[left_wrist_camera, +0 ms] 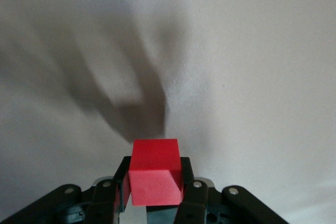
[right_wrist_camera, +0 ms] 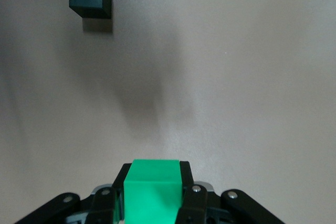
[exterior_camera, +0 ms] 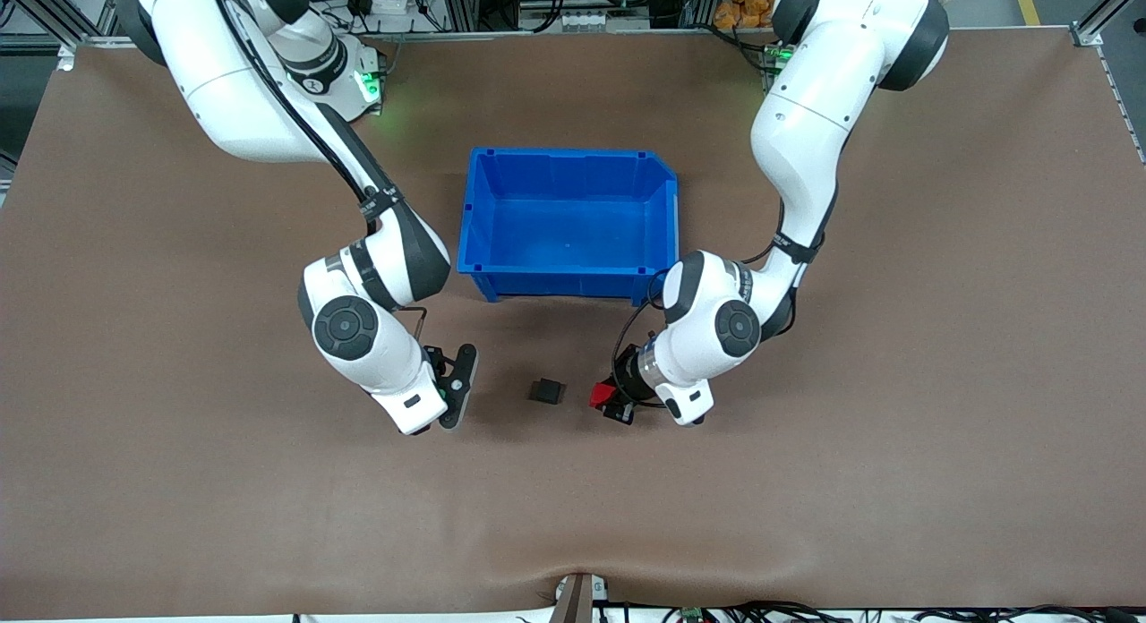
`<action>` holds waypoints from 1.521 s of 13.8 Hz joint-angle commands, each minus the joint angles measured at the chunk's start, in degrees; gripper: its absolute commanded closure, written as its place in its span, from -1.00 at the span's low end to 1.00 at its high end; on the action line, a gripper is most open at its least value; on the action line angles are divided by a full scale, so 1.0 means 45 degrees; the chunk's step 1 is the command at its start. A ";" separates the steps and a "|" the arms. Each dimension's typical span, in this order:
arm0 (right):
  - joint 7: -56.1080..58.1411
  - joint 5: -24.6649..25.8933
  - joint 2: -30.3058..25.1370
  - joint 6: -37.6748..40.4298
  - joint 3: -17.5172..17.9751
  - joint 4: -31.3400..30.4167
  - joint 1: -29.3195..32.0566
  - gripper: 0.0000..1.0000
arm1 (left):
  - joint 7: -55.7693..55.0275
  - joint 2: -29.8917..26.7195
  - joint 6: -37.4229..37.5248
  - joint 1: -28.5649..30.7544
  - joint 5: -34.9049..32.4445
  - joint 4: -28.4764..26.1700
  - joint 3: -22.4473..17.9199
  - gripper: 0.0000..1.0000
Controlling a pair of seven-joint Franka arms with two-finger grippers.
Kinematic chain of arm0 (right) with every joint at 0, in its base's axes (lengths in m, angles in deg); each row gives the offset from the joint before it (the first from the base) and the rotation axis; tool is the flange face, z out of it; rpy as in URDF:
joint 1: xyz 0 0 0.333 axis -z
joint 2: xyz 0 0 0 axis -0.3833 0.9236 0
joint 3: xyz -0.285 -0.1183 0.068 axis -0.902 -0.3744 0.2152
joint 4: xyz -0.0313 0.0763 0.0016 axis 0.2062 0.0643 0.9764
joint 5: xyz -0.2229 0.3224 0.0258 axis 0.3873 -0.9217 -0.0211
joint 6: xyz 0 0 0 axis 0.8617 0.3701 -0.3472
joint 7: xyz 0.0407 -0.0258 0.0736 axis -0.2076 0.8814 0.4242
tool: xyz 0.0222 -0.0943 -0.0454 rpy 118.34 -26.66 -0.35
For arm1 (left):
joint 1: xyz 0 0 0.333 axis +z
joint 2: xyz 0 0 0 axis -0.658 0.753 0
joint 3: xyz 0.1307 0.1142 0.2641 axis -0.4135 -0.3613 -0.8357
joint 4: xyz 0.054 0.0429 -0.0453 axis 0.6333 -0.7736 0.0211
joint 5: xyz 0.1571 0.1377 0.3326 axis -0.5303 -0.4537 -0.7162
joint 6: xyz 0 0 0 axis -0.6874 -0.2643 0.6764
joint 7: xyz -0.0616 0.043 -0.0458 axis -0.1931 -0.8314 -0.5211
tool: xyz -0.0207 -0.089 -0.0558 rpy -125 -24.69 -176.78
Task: Attach green and red cubes to black cube
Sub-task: 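Press the red cube against the black cube with the left gripper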
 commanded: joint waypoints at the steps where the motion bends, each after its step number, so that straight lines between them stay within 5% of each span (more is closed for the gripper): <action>1: 0.0122 0.0136 -0.0200 -0.0307 0.0070 -0.0499 0.0082 0.72 | -0.0385 0.0545 -0.0465 -0.0386 0.0242 0.0650 -0.0192 1.00; 21: -0.0893 0.0136 -0.0141 -0.0405 0.0070 -0.0557 -0.0210 0.71 | -0.2202 0.0994 -0.1072 -0.1013 0.0223 0.1002 -0.0368 1.00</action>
